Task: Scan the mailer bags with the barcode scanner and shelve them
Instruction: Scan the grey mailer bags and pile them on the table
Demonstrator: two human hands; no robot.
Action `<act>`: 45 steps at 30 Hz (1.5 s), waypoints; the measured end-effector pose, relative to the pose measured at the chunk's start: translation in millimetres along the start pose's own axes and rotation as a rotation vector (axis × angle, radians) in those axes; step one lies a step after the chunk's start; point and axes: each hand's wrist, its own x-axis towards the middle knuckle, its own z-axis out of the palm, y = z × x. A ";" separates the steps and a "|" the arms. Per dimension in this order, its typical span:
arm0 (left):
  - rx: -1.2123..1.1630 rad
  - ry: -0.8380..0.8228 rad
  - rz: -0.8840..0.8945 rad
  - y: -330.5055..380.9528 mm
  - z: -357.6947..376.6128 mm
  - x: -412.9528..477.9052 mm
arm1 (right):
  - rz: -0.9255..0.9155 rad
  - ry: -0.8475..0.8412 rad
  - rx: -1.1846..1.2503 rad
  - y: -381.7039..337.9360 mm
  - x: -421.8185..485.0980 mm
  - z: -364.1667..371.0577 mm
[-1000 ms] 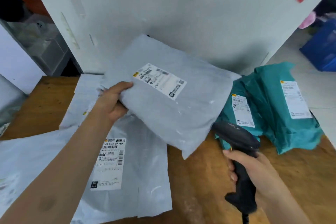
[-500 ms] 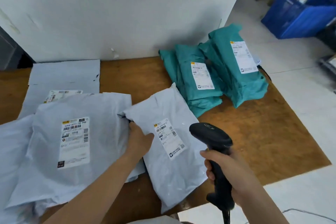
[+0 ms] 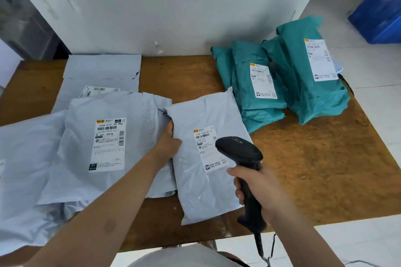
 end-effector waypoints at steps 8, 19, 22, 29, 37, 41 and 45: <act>-0.151 -0.107 -0.016 -7.9 -10.0 8.1 | 0.037 -0.025 -0.106 -0.3 9.4 -2.4; -0.089 -0.061 0.111 -6.7 -4.9 2.5 | 0.064 -0.015 -0.119 -2.6 14.2 -3.2; -0.051 -0.031 0.187 12.0 -9.6 -8.9 | 0.047 0.001 -0.088 -2.5 13.8 -5.1; -0.166 0.097 0.316 63.5 -122.7 -44.9 | 0.016 0.009 -0.033 -14.8 12.7 0.6; 0.733 0.699 -0.023 13.8 -228.6 -55.4 | 0.066 -0.128 -0.142 -28.2 14.6 33.8; 0.756 0.673 0.070 -17.5 -173.7 -49.5 | 0.052 -0.135 -0.161 -32.4 18.6 40.9; 0.974 0.411 0.020 -47.5 -136.9 -33.8 | 0.066 -0.115 -0.164 -37.1 23.3 43.9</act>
